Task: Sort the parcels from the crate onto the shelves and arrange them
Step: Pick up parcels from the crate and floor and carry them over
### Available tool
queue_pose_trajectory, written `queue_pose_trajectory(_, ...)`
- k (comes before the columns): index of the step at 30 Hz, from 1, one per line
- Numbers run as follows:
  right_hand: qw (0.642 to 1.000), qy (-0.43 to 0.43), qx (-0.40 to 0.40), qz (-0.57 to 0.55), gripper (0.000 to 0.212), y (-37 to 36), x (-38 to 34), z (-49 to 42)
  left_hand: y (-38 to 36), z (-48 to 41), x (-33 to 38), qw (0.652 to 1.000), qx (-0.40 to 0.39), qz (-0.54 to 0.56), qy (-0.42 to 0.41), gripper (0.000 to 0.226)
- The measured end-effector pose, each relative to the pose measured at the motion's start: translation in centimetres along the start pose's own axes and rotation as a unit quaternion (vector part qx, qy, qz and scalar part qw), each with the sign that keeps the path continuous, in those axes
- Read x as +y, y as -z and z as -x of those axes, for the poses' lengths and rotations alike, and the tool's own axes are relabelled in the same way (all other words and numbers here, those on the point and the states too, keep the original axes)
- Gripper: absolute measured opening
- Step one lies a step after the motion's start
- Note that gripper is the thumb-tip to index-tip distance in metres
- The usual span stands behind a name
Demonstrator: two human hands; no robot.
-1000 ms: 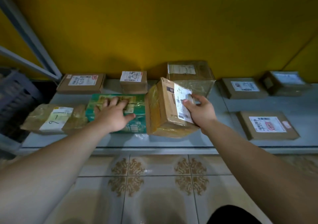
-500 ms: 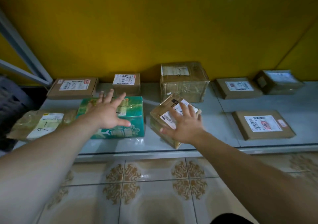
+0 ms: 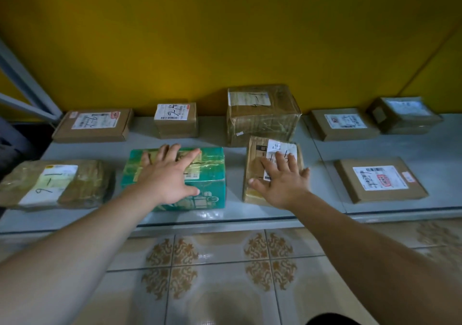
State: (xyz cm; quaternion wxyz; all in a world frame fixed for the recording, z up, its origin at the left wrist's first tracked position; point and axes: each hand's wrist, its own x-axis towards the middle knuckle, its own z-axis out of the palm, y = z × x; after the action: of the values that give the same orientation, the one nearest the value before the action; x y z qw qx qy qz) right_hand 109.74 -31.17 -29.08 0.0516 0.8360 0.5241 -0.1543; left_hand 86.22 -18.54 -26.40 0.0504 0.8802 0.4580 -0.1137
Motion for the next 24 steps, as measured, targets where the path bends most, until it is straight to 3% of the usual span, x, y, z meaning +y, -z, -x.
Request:
queue_pose_trajectory(6, 0.997, 0.060, 0.001, 0.043, 0.083, -0.2, 2.2, 1.2, -0.6, 0.5, -1.6, 1.000, 0.008, 0.002, 0.017, 0.101)
queue_pose_trajectory(10, 0.995, 0.076, 0.005, 0.063, 0.106, -0.3, 3.2, 1.0, -0.8, 0.8, -1.2, 1.000, -0.003, -0.013, 0.010, 0.101)
queue_pose_trajectory(16, 0.995, 0.074, 0.027, 0.067, 0.083, -0.4, 3.1, -0.1, -1.0, 1.0, -1.4, 1.000, -0.007, -0.011, 0.007, 0.096)
queue_pose_trajectory(24, 0.997, 0.039, -0.044, 0.056, 0.086, 5.2, 0.5, 2.6, 3.3, 3.8, -1.3, 0.996, -0.079, 0.045, -0.018, 0.086)
